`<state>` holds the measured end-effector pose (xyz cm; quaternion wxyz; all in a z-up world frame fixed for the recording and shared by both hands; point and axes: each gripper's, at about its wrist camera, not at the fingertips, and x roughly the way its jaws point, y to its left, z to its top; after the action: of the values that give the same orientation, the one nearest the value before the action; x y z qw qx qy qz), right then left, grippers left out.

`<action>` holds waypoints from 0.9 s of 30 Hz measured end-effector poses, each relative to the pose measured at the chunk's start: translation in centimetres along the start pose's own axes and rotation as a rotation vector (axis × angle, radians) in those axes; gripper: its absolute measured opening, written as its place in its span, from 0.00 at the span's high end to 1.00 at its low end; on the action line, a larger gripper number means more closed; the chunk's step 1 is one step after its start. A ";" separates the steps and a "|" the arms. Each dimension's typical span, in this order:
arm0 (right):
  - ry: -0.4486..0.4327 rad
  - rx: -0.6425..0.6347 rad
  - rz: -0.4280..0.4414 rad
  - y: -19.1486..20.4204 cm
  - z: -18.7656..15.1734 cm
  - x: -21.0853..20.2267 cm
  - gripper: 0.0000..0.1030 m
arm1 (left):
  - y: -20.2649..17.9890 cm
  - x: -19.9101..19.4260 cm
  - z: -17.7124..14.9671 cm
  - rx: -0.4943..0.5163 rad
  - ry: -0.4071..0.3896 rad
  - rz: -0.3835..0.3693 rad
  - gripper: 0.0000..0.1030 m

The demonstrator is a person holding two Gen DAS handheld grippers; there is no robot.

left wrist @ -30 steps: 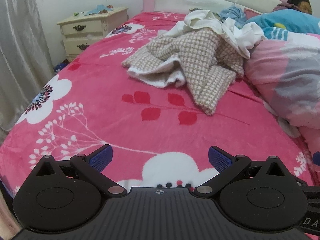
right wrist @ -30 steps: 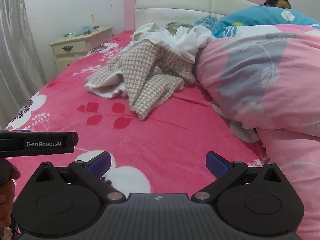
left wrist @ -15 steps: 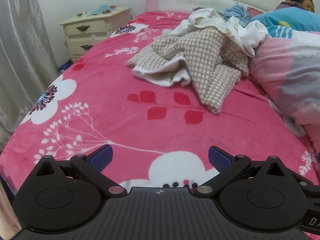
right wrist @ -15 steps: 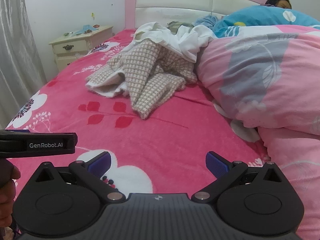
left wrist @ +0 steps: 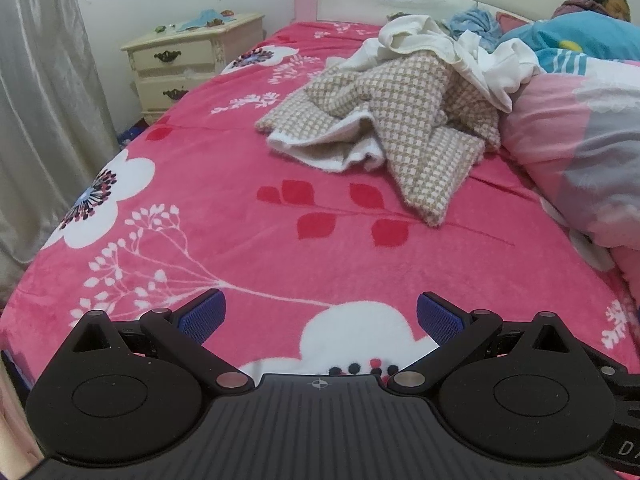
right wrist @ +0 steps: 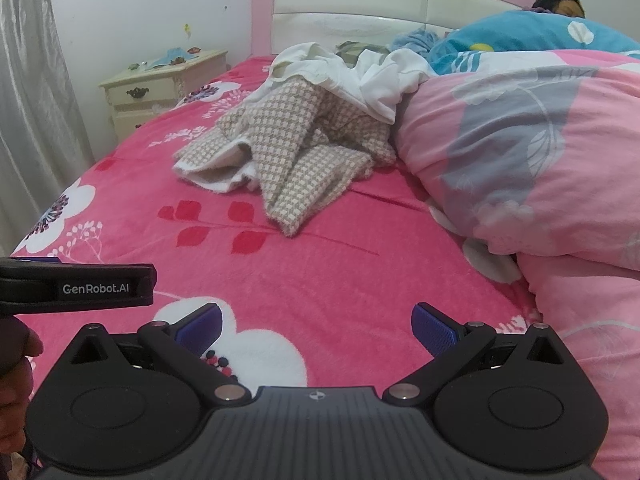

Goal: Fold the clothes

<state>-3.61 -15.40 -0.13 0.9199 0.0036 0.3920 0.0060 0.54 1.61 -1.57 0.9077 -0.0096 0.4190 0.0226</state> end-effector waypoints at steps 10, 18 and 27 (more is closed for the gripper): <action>0.006 0.003 -0.005 0.2 -0.1 0.2 0.00 | 0.1 0.1 0.0 -0.006 -0.001 0.003 0.00; -0.061 -0.030 0.004 -0.2 -0.1 0.4 0.00 | 0.6 0.4 1.0 -0.017 -0.059 -0.030 0.00; -0.204 -0.141 0.035 -1.3 0.6 4.2 0.00 | 1.6 5.6 4.5 0.008 -0.168 -0.090 0.00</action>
<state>-0.27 -16.61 -2.74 0.9527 -0.0537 0.2949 0.0492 7.49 3.53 -2.88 0.9397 -0.0227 0.3406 -0.0191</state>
